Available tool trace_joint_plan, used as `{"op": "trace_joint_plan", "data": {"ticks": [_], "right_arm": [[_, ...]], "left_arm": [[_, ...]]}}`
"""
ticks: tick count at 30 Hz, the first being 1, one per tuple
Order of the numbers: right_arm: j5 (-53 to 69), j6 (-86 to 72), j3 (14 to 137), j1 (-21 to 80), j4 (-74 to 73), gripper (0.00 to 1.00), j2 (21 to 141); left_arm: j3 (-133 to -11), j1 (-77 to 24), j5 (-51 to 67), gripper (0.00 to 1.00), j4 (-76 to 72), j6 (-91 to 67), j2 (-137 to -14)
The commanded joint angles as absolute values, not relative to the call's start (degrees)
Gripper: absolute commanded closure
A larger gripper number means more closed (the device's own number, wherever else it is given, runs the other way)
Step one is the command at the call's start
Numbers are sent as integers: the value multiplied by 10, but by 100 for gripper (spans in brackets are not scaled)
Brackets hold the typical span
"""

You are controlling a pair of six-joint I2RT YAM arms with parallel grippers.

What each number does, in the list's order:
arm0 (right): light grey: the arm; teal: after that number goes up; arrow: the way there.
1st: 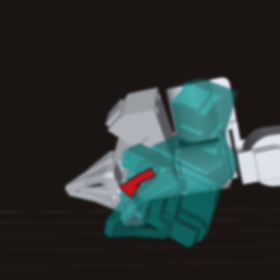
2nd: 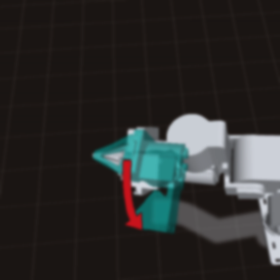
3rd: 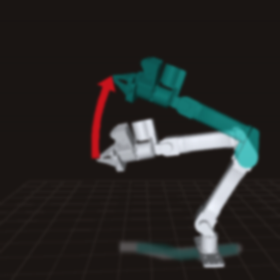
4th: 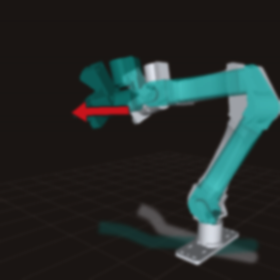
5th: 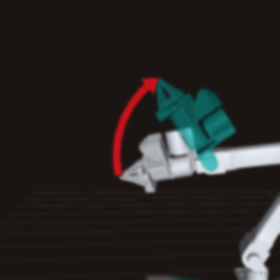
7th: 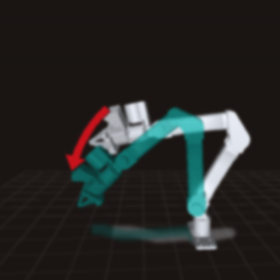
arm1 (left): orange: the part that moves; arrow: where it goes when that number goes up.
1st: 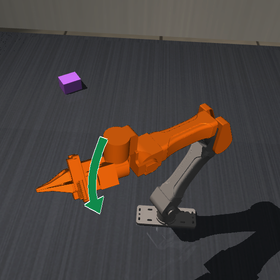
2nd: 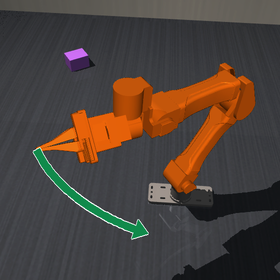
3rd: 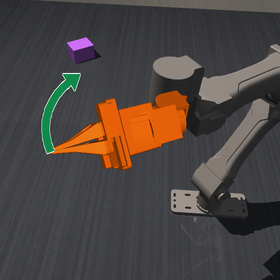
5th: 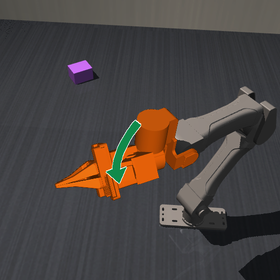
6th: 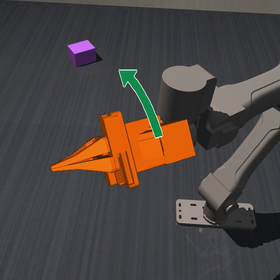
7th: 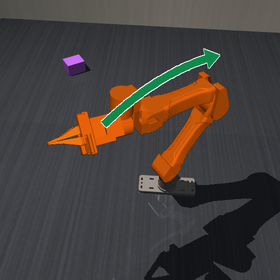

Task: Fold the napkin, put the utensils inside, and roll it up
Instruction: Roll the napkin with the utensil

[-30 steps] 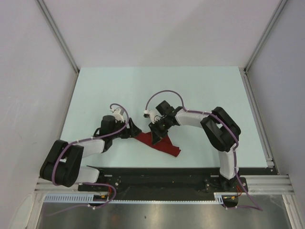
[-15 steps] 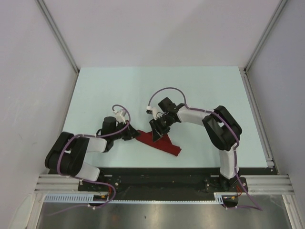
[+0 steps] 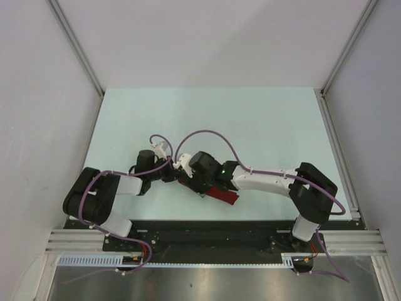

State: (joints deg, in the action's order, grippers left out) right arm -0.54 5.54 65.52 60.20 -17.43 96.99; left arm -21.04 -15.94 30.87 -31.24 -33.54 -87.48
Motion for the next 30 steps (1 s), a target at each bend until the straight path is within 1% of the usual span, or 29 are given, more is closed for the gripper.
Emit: {"op": "trace_joint_plan", "data": {"ticks": [1, 6, 12, 16, 18, 20, 21, 23, 24, 26, 27, 28, 30], "right_arm": [[-101, 93, 646, 614, -156, 39, 1000], [-104, 108, 642, 625, -148, 39, 1026], [-74, 112, 645, 625, -161, 37, 1051], [-59, 105, 649, 620, -172, 38, 1079], [-56, 99, 652, 616, -183, 41, 1089], [-50, 89, 656, 607, -188, 55, 1098], [-46, 84, 656, 602, -194, 67, 1099], [-20, 73, 657, 587, -204, 76, 1102], [-9, 69, 656, 583, -207, 83, 1102], [50, 58, 656, 564, -215, 89, 1100], [70, 54, 656, 556, -217, 94, 1099], [115, 48, 657, 549, -220, 96, 1097], [164, 32, 664, 529, -227, 99, 1097]], "left_arm": [[-227, -156, 312, 100, -294, -330, -884], [-228, -156, 311, 100, -289, -325, -883], [-235, -156, 314, 100, -287, -323, -882], [-243, -156, 316, 99, -282, -323, -876], [-248, -156, 316, 97, -280, -324, -872], [-250, -156, 313, 89, -276, -326, -862], [-254, -156, 310, 76, -273, -327, -859], [-258, -149, 303, 59, -268, -333, -841], [-258, -146, 301, 45, -267, -335, -834], [-261, -137, 286, 32, -257, -338, -810], [-262, -134, 280, 24, -251, -338, -802], [-263, -129, 274, 22, -240, -336, -794], [-261, -127, 252, 18, -222, -330, -769]]}}
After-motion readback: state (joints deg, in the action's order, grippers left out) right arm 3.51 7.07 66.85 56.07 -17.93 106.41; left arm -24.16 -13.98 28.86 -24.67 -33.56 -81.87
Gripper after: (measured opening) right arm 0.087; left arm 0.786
